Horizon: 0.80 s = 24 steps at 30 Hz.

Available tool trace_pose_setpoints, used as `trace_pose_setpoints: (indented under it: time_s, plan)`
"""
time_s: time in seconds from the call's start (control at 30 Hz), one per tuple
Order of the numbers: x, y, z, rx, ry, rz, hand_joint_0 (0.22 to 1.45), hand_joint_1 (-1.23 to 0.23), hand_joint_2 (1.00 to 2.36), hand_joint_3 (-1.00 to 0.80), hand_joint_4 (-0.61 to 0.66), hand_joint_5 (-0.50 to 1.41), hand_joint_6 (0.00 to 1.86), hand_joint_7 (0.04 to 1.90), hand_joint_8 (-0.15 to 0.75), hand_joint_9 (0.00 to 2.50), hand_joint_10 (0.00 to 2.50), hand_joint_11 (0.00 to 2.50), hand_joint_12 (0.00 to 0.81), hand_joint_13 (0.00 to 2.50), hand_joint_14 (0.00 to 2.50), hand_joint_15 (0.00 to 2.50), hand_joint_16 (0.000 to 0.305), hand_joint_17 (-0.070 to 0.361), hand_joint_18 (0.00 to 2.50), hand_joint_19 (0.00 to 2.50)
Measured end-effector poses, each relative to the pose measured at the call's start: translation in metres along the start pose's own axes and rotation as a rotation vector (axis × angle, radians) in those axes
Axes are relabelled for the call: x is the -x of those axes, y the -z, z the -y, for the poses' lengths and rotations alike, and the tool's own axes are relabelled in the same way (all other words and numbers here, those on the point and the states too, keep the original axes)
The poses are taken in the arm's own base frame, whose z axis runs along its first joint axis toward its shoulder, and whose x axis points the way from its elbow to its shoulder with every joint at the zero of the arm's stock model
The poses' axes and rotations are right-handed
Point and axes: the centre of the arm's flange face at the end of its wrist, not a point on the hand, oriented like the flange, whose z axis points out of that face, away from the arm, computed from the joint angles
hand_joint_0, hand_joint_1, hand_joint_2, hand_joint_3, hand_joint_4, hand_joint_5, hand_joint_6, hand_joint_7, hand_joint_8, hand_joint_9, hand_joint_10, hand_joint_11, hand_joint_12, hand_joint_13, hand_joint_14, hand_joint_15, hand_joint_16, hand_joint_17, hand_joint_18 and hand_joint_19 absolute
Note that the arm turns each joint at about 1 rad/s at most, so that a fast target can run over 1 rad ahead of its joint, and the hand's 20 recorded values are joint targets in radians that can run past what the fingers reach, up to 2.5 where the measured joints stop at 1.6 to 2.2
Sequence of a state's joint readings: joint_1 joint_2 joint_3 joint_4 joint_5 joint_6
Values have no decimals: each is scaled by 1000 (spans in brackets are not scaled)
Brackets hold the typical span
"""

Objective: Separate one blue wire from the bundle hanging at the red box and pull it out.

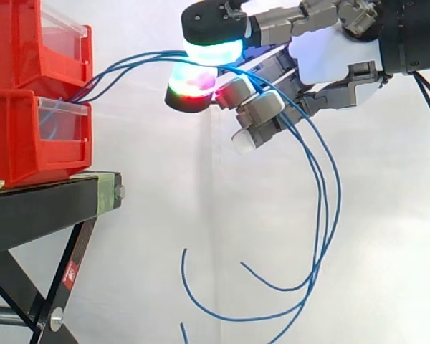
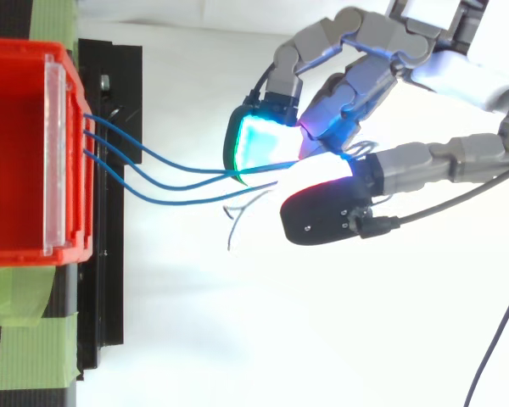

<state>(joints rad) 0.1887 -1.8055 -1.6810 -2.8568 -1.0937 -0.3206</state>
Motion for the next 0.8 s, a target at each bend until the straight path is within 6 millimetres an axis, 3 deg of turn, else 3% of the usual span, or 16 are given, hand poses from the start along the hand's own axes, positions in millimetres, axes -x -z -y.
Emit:
trace_pose_setpoints:
  time_s: [0.1,0.43,0.8]
  plan:
    - [0,0,0,0,0,0,601,-908,1018,-252,197,-243,937,855,326,1142,1,1658,423,1227,242,1682,52,117,872,598]
    - [0,0,0,-1,-2,0,597,-895,1017,-271,197,-240,936,842,318,1147,45,1669,422,1170,655,1608,52,117,917,683]
    - [0,0,0,0,-4,0,608,-878,1016,-295,197,-231,931,850,317,1181,73,1672,416,1171,729,1606,51,116,948,696]
